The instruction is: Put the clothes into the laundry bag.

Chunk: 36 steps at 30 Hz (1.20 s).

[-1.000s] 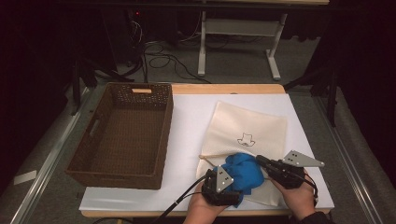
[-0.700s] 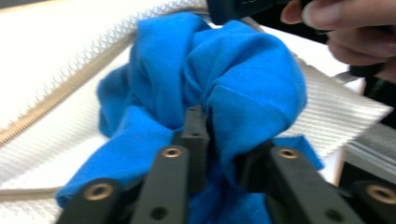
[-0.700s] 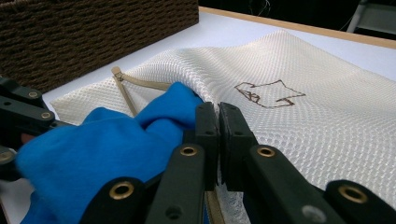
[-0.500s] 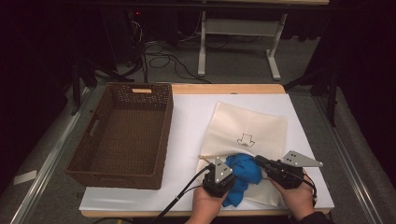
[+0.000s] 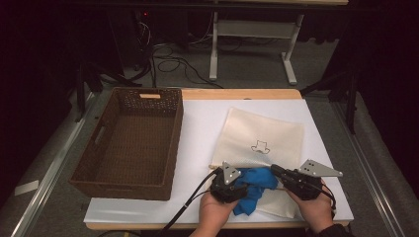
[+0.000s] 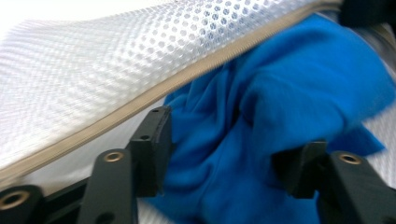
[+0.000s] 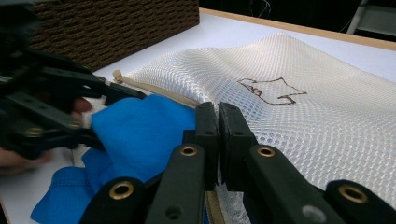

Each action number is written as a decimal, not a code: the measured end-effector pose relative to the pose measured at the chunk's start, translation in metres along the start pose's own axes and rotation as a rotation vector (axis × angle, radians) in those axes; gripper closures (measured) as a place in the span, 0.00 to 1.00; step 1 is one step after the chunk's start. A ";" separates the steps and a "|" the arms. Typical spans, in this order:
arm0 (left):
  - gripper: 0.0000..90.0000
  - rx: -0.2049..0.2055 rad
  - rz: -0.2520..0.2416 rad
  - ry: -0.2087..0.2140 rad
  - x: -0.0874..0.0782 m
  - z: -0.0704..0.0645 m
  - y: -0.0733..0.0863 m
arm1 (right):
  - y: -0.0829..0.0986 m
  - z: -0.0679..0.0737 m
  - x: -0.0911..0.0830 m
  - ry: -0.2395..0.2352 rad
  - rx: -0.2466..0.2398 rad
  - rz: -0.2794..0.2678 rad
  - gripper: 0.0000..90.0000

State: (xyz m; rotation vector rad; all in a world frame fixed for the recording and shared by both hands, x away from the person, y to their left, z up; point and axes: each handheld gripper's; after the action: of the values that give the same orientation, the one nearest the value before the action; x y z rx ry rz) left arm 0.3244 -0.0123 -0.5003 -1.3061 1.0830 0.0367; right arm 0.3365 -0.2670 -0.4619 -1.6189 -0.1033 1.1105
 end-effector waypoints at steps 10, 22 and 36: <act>0.39 0.073 -0.023 0.036 -0.015 -0.005 0.027 | 0.000 0.001 -0.001 0.006 0.005 0.001 0.98; 0.34 0.078 -0.144 0.146 -0.010 -0.027 0.007 | 0.000 0.002 -0.001 0.003 -0.005 0.000 0.98; 0.84 -0.013 -0.041 -0.109 0.028 -0.005 -0.009 | 0.000 0.003 0.000 0.002 -0.008 0.003 0.98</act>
State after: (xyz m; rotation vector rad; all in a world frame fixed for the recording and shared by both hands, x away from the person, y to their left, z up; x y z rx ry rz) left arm 0.3416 -0.0346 -0.5112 -1.3223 0.9646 0.0840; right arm 0.3344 -0.2655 -0.4620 -1.6280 -0.1045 1.1124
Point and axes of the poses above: each handheld gripper's, and its own axes: x roughly forward along the jaws, y roughly out of its underside, z roughly to its left, and after that the axes turned 10 degrees about z, right-handed
